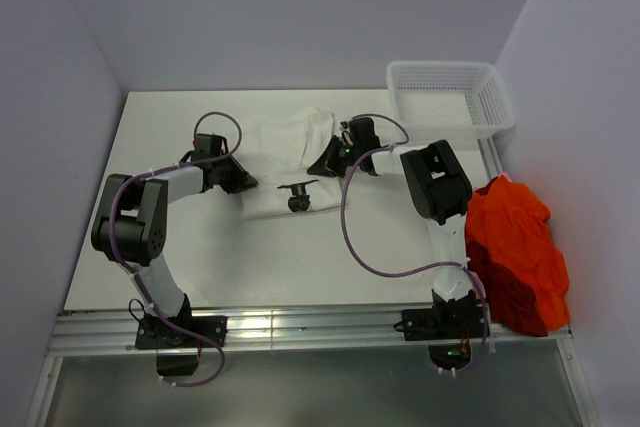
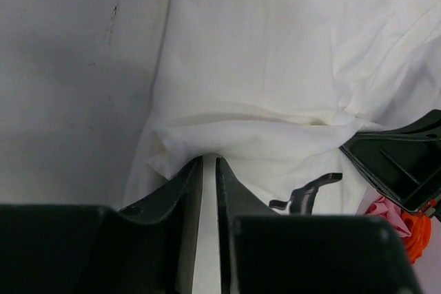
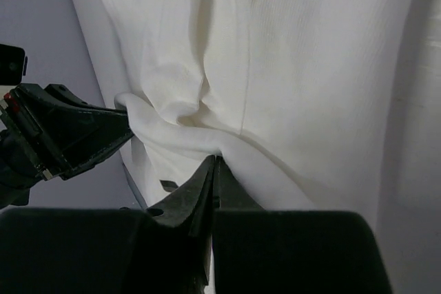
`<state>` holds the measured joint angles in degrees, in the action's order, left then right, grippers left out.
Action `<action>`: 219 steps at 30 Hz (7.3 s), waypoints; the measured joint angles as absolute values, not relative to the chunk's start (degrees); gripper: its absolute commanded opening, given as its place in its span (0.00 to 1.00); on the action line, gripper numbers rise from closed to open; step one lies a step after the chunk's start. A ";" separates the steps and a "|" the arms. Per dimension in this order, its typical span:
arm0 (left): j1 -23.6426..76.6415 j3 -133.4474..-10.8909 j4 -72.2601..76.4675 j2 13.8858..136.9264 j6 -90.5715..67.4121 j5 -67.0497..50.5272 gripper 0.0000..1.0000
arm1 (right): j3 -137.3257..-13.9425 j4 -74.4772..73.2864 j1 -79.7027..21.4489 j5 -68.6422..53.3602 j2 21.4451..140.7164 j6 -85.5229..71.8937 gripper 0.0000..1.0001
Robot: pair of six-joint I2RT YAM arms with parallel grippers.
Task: Roll the t-shirts
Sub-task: Roll the tshirt
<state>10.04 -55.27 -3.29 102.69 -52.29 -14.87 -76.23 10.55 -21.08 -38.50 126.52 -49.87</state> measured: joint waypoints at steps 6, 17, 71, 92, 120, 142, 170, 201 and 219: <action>11.77 -54.74 -5.13 97.30 -51.13 -11.00 0.27 | -71.50 11.07 -20.95 -38.65 121.67 -48.93 0.04; 15.20 -46.28 -2.13 83.37 -50.30 -11.42 0.28 | -56.23 20.64 -21.12 -43.70 108.01 -47.77 0.03; 28.69 -12.51 12.56 53.80 -50.19 9.98 0.87 | -18.31 30.76 -39.51 10.24 65.60 -32.01 0.77; 34.98 -8.60 25.47 60.20 -48.80 21.89 0.75 | -17.61 41.15 -38.81 11.77 81.28 -28.62 0.59; 35.09 -11.05 25.52 67.29 -47.40 23.07 0.65 | -22.57 45.58 -36.32 5.17 92.97 -27.97 0.17; 35.09 -13.34 28.08 72.77 -44.69 23.62 0.58 | -14.50 49.17 -36.23 10.07 87.46 -30.98 0.00; 35.79 -13.32 32.10 74.98 -41.15 17.80 0.33 | -14.59 48.77 -36.21 10.94 87.46 -31.70 0.00; 37.01 -20.27 10.00 66.89 -47.64 11.14 0.00 | -13.39 25.32 -39.66 11.97 68.69 -42.13 0.00; 35.83 -24.25 -10.00 55.57 -51.37 3.09 0.00 | -17.69 -4.08 -39.99 8.62 51.18 -44.31 0.00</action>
